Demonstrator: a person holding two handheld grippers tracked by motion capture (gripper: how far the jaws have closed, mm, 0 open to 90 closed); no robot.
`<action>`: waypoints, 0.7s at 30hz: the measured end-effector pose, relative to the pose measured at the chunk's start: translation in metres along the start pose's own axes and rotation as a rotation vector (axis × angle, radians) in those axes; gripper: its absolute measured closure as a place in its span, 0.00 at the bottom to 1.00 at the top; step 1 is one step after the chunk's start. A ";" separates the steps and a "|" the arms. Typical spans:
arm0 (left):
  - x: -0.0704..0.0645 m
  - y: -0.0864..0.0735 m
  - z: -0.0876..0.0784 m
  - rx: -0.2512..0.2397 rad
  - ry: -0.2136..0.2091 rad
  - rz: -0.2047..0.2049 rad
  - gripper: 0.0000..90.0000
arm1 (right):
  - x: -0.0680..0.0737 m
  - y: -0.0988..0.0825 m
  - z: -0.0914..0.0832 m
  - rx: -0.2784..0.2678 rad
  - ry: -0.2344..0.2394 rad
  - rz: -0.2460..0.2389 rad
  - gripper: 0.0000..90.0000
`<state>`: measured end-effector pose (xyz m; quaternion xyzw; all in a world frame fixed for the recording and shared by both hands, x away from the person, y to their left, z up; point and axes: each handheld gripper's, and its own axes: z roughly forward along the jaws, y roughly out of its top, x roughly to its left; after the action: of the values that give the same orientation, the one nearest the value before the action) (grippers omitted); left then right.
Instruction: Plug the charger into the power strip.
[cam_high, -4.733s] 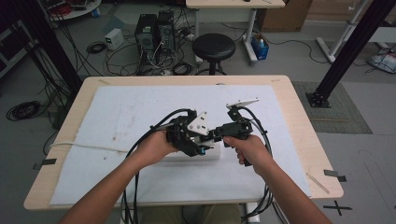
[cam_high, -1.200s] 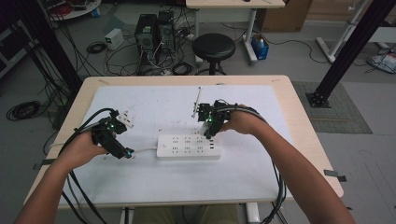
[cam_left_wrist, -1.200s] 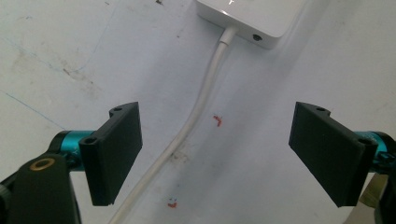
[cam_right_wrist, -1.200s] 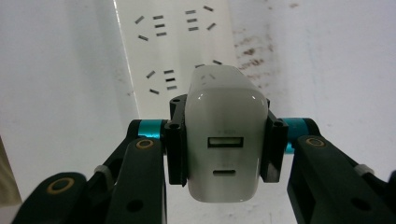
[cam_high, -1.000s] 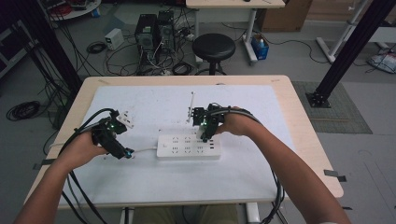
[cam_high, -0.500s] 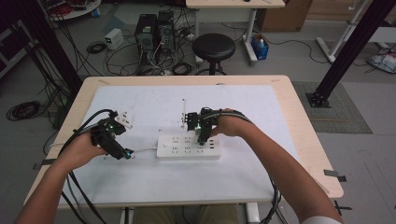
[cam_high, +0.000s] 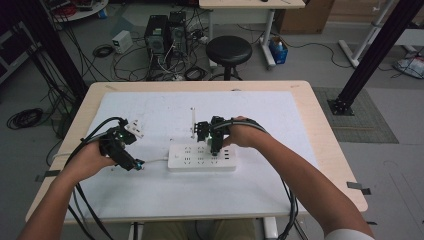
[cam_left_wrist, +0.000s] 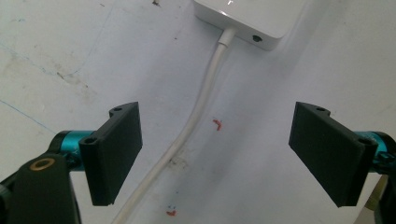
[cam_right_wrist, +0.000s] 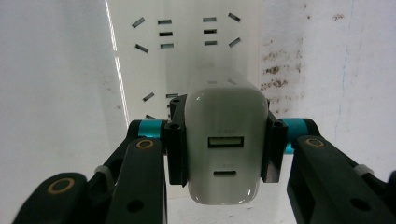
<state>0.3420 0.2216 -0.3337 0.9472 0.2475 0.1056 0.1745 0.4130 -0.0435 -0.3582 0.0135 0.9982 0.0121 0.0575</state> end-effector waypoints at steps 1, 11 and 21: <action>0.000 0.000 0.000 -0.005 -0.001 -0.004 0.19 | 0.000 0.000 0.000 -0.003 0.000 -0.003 0.69; 0.002 -0.003 0.001 -0.006 0.003 -0.008 0.19 | 0.001 0.002 0.009 0.017 -0.003 -0.017 0.69; 0.006 -0.004 0.004 -0.010 -0.001 -0.019 0.19 | -0.003 0.003 0.010 0.021 0.021 -0.002 0.69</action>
<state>0.3460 0.2268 -0.3386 0.9439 0.2559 0.1049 0.1805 0.4169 -0.0409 -0.3681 0.0129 0.9988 0.0015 0.0468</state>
